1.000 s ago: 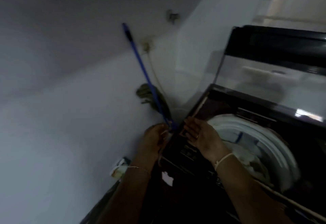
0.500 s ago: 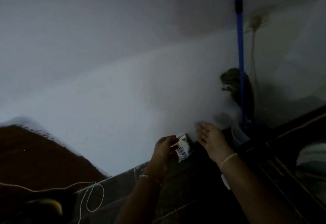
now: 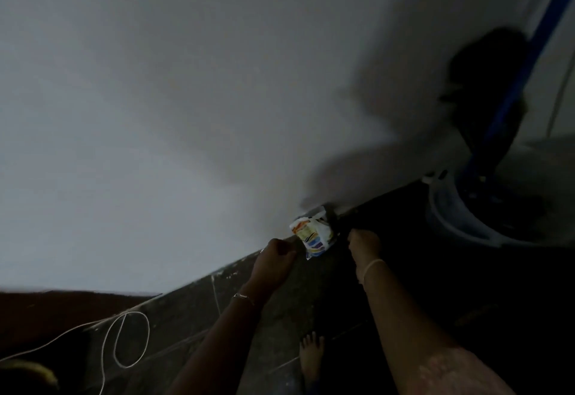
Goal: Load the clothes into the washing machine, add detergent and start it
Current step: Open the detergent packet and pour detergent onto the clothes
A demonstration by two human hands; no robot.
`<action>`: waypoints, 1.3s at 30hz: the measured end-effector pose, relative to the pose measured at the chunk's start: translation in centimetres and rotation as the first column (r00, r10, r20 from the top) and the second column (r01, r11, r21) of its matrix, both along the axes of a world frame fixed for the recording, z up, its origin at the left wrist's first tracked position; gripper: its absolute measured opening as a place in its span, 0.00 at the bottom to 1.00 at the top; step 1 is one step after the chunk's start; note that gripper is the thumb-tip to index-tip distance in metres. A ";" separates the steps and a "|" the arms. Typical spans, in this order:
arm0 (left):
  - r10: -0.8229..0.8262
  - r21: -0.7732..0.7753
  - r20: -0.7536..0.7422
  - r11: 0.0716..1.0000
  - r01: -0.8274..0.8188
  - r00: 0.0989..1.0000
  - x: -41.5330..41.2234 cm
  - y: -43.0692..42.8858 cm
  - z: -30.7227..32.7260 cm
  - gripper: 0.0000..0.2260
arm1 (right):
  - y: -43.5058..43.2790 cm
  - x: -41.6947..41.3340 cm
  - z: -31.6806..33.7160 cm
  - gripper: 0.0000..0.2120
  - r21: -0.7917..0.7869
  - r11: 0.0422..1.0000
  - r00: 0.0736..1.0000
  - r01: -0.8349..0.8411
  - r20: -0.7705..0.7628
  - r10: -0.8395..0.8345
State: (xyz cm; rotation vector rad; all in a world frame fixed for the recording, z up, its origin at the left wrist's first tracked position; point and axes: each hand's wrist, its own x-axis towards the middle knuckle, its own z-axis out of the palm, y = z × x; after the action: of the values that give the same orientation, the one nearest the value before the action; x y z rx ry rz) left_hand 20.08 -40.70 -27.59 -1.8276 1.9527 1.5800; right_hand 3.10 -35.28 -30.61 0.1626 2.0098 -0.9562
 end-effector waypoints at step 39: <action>0.502 0.561 -0.219 0.766 -0.313 0.837 1.3 -1.2 -8.4 0.04 | -0.5 4.5 -3.8 0.02 0.170 0.699 0.335 -0.694 -0.783 0.524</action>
State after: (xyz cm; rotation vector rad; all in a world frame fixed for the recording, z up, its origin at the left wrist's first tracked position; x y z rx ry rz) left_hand 21.38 -41.94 -36.01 -1.9059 1.0438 2.4230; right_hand 7.58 -35.78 -34.36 -1.3247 2.3963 -0.7307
